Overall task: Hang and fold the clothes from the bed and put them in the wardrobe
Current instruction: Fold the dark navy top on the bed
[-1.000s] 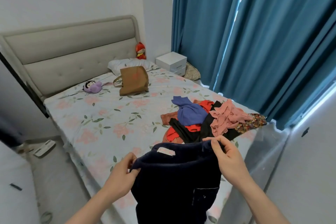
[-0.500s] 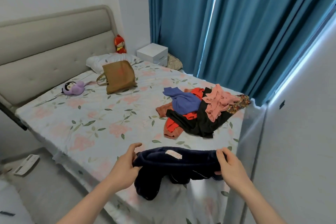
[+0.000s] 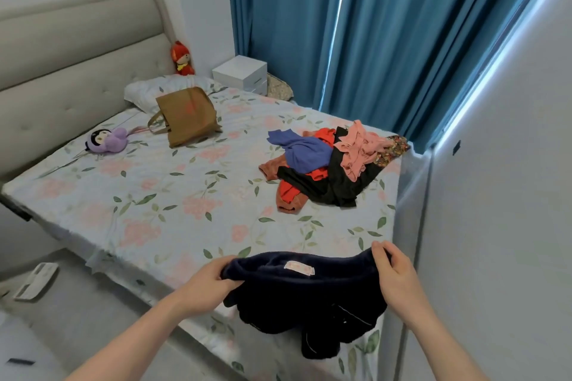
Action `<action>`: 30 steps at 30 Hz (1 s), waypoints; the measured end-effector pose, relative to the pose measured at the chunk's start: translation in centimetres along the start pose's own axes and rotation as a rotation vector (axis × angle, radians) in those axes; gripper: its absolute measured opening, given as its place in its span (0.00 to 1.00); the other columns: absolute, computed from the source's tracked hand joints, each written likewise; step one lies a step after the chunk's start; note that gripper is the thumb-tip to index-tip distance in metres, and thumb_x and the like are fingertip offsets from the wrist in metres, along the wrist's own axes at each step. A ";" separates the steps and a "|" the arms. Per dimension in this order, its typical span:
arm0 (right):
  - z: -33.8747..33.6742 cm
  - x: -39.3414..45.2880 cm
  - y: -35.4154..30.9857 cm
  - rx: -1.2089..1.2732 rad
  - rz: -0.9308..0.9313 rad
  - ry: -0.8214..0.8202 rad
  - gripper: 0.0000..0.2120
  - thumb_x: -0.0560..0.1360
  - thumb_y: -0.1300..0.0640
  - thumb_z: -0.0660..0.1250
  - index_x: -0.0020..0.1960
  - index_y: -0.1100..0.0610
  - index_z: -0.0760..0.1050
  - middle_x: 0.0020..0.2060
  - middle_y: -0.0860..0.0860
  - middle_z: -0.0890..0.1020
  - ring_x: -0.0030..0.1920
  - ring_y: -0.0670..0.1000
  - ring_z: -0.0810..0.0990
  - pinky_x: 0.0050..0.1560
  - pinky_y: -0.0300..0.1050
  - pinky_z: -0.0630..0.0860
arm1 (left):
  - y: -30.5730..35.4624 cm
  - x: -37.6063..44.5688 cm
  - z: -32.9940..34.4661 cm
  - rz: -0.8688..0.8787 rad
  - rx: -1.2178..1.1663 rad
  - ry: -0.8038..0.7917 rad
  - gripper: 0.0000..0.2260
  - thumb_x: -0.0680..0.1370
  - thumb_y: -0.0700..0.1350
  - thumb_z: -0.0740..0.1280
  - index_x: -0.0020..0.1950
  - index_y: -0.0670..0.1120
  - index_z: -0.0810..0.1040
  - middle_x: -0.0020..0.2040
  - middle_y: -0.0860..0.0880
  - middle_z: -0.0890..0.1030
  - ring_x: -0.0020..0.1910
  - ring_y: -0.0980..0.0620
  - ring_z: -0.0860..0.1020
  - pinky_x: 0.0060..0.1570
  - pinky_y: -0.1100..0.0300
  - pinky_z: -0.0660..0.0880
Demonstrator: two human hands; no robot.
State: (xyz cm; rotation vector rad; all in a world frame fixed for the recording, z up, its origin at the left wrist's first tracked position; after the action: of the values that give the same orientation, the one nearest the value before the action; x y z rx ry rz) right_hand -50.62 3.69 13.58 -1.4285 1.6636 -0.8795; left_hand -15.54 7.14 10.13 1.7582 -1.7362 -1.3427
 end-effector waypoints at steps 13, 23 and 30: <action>-2.2 1.9 0.7 0.068 -0.057 0.068 0.21 0.83 0.46 0.60 0.38 0.59 0.72 0.32 0.57 0.73 0.34 0.49 0.72 0.39 0.49 0.68 | 2.9 -1.7 -1.8 0.098 0.235 0.169 0.20 0.69 0.62 0.77 0.49 0.56 0.70 0.39 0.54 0.81 0.34 0.57 0.76 0.35 0.58 0.73; 4.0 5.8 3.6 -0.019 0.051 -0.025 0.20 0.83 0.44 0.61 0.39 0.57 0.71 0.31 0.50 0.74 0.34 0.50 0.73 0.37 0.46 0.68 | -4.8 4.2 -3.7 -0.144 0.292 0.050 0.14 0.73 0.57 0.75 0.43 0.47 0.78 0.34 0.53 0.77 0.32 0.57 0.73 0.32 0.66 0.66; 8.8 13.4 2.9 -0.084 0.196 0.002 0.22 0.83 0.44 0.60 0.44 0.62 0.75 0.38 0.56 0.80 0.41 0.56 0.79 0.40 0.48 0.71 | -4.9 14.0 -10.4 -0.108 0.300 0.108 0.16 0.72 0.52 0.77 0.37 0.50 0.71 0.32 0.53 0.74 0.31 0.56 0.72 0.31 0.61 0.65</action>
State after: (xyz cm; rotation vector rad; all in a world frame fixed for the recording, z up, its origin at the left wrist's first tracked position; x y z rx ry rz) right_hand -45.37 -9.42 5.45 -1.2927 1.8253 -0.7084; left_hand -7.10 -8.44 6.19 2.0687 -1.8843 -1.0457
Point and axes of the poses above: each hand's wrist, its own x-axis towards the middle knuckle, its own z-axis out of the palm, y = z × x, the point moved 4 cm from there along x, towards the middle knuckle
